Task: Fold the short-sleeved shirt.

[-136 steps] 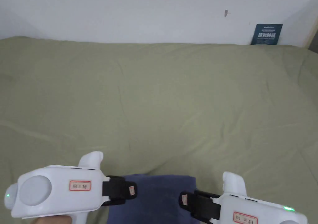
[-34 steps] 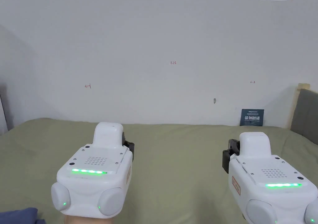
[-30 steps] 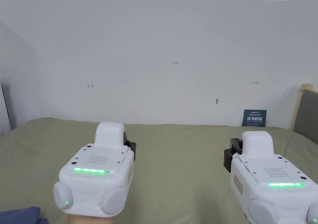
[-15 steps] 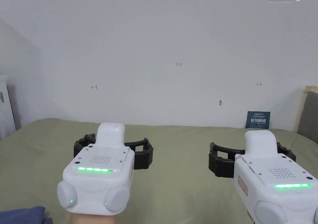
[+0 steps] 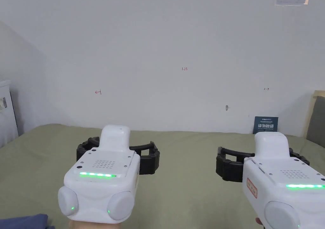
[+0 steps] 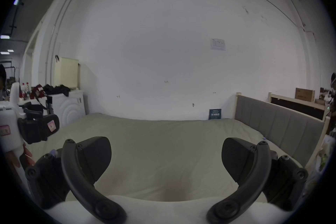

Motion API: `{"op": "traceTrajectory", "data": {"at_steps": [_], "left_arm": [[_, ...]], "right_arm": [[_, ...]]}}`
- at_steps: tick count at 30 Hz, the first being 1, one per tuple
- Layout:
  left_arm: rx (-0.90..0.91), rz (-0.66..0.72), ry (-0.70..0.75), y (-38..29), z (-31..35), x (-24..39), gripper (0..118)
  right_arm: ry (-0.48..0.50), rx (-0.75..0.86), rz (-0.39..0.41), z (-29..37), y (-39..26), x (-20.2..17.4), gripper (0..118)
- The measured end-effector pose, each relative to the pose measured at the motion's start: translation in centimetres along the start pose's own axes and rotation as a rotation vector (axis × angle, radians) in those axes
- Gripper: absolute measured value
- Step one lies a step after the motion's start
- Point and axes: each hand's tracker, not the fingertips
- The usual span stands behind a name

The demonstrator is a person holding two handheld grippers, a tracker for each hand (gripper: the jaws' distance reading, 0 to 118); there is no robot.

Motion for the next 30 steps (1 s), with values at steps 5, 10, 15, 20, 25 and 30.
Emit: {"op": "traceTrajectory", "data": {"at_steps": [5,10,15,20,25,30], "left_arm": [[-0.001,0.003,-0.011,0.1,0.2,0.2,118],[-0.01,0.011,-0.011,-0.1,0.3,-0.1,118],[-0.01,0.017,-0.014,-0.1,0.6,-0.2,118],[-0.014,0.029,-0.02,0.0,0.8,-0.2,118],[-0.006,0.029,-0.026,0.3,1.0,-0.1,118],[-0.01,0.027,-0.016,0.5,1.0,0.0,118]], "right_arm": [[-0.021,0.015,0.014,0.0,0.3,-0.4,118],[0.01,0.021,-0.022,0.5,0.8,0.1,118],[-0.077,0.0,0.044,0.5,0.7,-0.8,118],[-0.054,0.001,0.011,0.5,0.7,-0.5,118],[-0.018,-0.038,-0.15,0.8,0.8,0.1,118],[-0.144,0.037,0.008,0.3,-1.1,-1.1,118]]}}
